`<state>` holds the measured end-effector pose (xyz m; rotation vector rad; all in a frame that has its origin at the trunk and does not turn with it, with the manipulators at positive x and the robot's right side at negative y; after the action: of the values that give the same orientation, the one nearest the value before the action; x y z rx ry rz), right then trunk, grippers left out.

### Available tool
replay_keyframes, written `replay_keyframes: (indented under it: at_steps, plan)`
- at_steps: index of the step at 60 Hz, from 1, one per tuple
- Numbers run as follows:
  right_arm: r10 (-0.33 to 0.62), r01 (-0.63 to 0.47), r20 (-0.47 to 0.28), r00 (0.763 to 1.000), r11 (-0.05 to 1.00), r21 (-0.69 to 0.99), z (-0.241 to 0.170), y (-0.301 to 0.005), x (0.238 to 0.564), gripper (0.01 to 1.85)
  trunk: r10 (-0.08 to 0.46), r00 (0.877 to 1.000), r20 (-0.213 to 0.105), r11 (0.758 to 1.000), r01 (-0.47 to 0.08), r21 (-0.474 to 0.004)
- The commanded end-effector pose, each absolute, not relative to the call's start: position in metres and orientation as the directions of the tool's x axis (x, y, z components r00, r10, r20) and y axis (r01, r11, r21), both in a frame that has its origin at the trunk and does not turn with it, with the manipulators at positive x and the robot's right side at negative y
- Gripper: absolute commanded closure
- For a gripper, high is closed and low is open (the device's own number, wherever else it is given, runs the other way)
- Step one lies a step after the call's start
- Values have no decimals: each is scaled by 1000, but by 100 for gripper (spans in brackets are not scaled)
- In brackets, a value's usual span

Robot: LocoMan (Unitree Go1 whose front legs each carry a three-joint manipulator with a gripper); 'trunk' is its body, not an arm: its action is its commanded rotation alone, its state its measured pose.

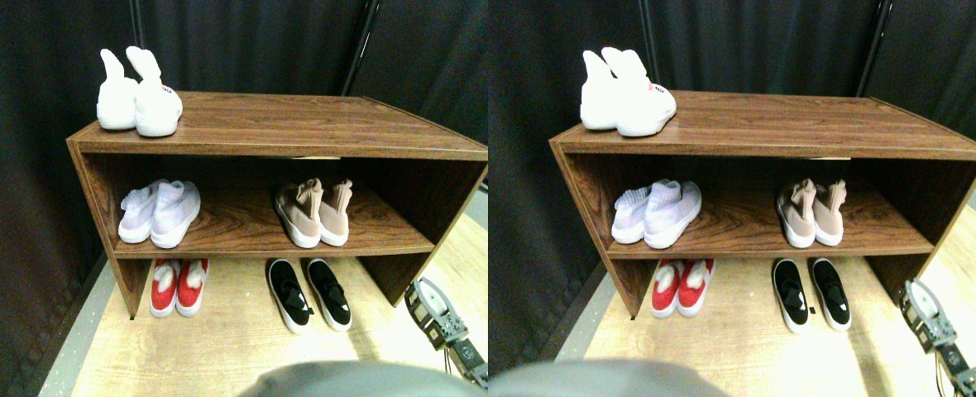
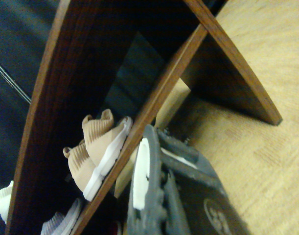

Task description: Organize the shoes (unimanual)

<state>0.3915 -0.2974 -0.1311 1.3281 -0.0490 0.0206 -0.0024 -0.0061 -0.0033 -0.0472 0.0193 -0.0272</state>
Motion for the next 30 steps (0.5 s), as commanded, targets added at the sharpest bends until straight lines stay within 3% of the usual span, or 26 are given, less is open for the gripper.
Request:
replay_keyframes:
  at_steps: [1,6,14,30]
  plan:
    - [-43,-45,56,998,218,975,-143,-292,396,180,-18,999,-45,997,14,-77]
    - [-9,-17,19,1000,186,982,-164,-294,405,180,-12,999,-50,997,8,-81]
    - [-106,64,-51,993,124,990,-197,-299,424,180,-10,999,-50,997,5,-82]
    - [-149,164,-148,978,101,981,-223,-315,465,180,5,999,-41,996,-9,-90]
